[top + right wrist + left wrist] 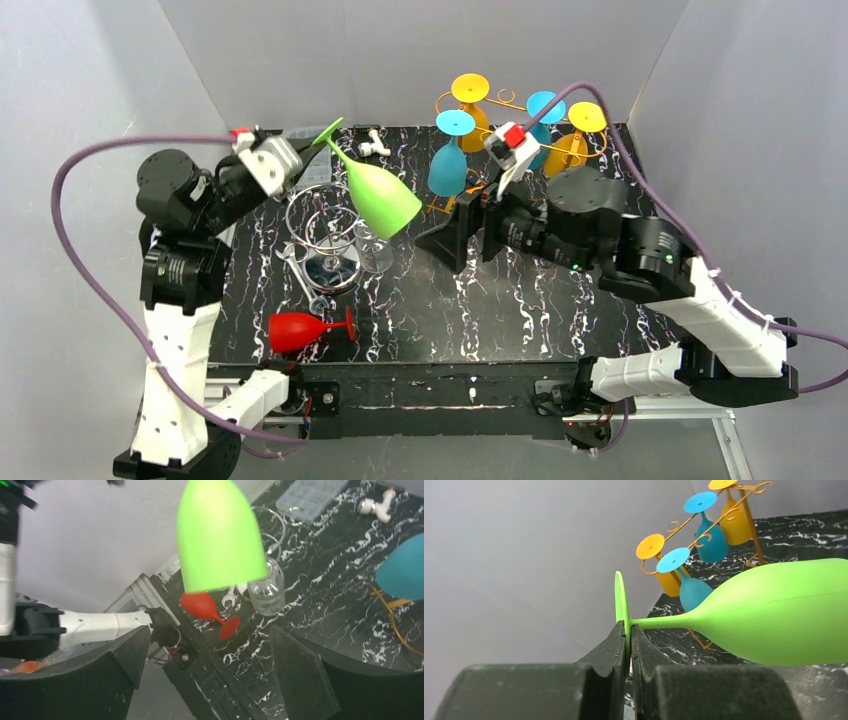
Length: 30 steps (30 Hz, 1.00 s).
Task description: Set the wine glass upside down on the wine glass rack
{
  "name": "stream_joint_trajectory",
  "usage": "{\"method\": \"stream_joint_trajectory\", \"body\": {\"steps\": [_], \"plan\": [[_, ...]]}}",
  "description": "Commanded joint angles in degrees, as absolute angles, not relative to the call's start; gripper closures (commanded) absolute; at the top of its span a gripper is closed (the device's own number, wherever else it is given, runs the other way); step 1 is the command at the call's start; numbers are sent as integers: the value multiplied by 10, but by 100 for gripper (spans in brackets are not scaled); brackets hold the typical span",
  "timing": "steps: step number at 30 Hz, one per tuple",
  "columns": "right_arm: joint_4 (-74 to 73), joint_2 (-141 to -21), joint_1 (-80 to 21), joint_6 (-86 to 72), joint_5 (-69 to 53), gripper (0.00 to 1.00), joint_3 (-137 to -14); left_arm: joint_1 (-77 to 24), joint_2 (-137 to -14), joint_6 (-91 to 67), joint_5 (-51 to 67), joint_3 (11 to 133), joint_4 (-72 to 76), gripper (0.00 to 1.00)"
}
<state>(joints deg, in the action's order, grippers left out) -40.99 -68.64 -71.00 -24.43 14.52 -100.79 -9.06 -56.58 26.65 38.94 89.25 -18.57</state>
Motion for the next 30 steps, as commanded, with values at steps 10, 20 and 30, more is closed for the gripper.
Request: {"method": "stream_joint_trajectory", "body": {"steps": [10, 20, 30], "plan": [[-258, -790, -712, -204, -93, 2, -1066, -90, -466, 477, 519, 842, -163, 100], [-203, -832, -712, -206, -77, 2, -1028, -90, -460, 472, 521, 842, -169, 100], [-215, -814, -711, -165, 56, 2, -978, -90, -457, 474, 521, 835, -169, 100]]}}
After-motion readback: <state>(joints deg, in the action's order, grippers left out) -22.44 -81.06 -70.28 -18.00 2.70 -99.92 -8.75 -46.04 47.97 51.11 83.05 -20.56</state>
